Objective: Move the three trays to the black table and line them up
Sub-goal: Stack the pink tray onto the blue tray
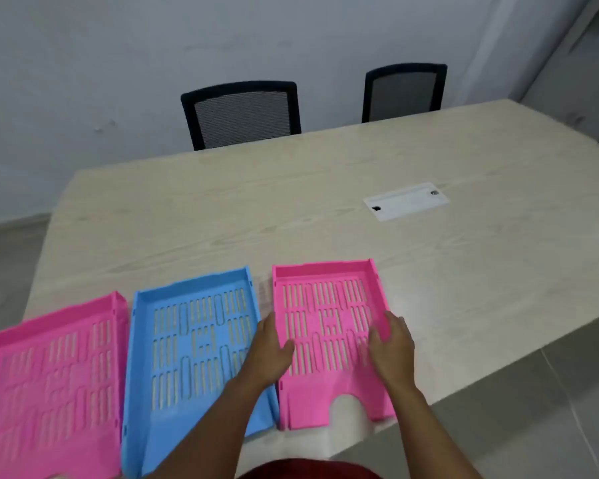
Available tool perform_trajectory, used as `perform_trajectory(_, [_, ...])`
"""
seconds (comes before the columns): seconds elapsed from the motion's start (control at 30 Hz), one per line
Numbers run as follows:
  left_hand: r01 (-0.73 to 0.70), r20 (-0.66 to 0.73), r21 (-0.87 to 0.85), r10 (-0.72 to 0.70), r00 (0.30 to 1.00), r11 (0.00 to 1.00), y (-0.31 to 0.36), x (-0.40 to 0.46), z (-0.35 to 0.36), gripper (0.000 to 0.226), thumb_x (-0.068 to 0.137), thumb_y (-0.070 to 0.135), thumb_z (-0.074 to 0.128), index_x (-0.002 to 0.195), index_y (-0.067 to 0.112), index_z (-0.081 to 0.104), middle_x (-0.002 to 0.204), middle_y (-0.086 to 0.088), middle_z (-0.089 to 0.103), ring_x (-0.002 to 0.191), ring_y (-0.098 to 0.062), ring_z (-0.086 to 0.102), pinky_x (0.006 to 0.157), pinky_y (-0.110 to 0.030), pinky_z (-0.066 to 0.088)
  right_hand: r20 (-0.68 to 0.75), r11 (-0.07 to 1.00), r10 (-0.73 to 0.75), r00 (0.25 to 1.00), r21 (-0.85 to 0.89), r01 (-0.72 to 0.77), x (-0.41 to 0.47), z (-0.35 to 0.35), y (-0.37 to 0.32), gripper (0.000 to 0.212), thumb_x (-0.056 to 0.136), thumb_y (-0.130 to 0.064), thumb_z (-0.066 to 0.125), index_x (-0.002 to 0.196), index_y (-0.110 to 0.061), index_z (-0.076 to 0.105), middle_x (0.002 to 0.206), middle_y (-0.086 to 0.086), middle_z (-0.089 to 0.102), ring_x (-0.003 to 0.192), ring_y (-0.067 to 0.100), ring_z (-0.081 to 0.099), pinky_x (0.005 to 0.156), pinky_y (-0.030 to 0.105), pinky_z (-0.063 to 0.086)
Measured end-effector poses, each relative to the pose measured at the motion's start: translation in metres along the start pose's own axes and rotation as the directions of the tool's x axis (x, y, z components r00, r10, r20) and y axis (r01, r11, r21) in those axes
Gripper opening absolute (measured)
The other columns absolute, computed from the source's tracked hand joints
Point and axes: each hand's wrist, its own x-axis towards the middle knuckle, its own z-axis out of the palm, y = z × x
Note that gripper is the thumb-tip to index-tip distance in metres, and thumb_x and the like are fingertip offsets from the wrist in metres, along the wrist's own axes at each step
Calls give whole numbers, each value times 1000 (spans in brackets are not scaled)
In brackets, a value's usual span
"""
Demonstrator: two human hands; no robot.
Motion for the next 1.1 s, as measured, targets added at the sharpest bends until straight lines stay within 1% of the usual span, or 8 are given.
perform_trajectory(0.1, [79,-2,-139,-80,997,987,5,-1,5,77,91,30,55,156,16,16,157,-6,35,143,-24,35,119,-47,30,4,996,76,997,-36,-76,-6,-5,19,56,96,-10,59,149,-5,43,153,13,48,145,32,41,120,44,34])
perform_trajectory(0.23, [240,78,-228,-228,970,943,18,-3,13,88,93,32,60,158,14,2,164,-8,19,148,-28,27,120,-45,25,94,981,179,979,-97,-170,-4,-11,35,37,97,-16,55,133,-7,55,121,16,69,108,37,67,96,46,56])
perform_trajectory(0.43, [246,27,-385,-256,966,889,15,-13,18,89,73,57,63,151,36,26,156,-1,42,137,-24,47,111,-51,41,31,988,136,990,-80,-133,3,-37,33,19,94,-1,48,89,-5,66,78,10,70,71,31,65,70,43,60])
perform_trajectory(0.53, [147,-46,-555,-207,977,818,29,-11,14,78,78,45,67,148,38,35,154,-1,45,135,-23,49,109,-55,43,-1,997,63,998,-40,-63,13,-60,23,22,94,-1,48,80,-3,65,68,12,66,60,27,56,57,37,50])
perform_trajectory(0.7, [-26,-240,-666,-181,954,745,61,-12,-2,66,92,13,64,151,24,36,154,-4,44,138,-26,46,112,-55,39,28,997,-80,996,15,80,27,-79,-9,21,95,-5,49,87,-4,68,74,16,70,67,32,60,54,33,43])
perform_trajectory(0.87, [-35,-340,-641,-243,909,767,31,-31,-29,63,93,10,63,150,26,38,154,-2,45,138,-26,46,111,-57,39,142,983,-152,978,124,135,15,-52,-35,28,97,-2,46,94,-11,72,81,10,73,63,18,57,49,11,44])
perform_trajectory(1.0, [-37,-437,-614,-300,848,788,-12,-57,-58,60,95,-3,49,148,22,41,152,-5,47,137,-29,48,112,-59,37,230,965,-243,942,159,210,-5,-3,-52,26,97,-1,45,98,-10,70,82,7,73,68,20,63,52,11,45])
perform_trajectory(1.1, [-19,-508,-558,-324,798,829,-39,-84,-90,61,94,-6,45,149,20,40,154,-1,42,141,-24,43,115,-54,34,286,947,-310,907,182,266,-28,38,-72,30,96,1,46,102,-13,71,87,4,74,74,3,65,55,8,46])
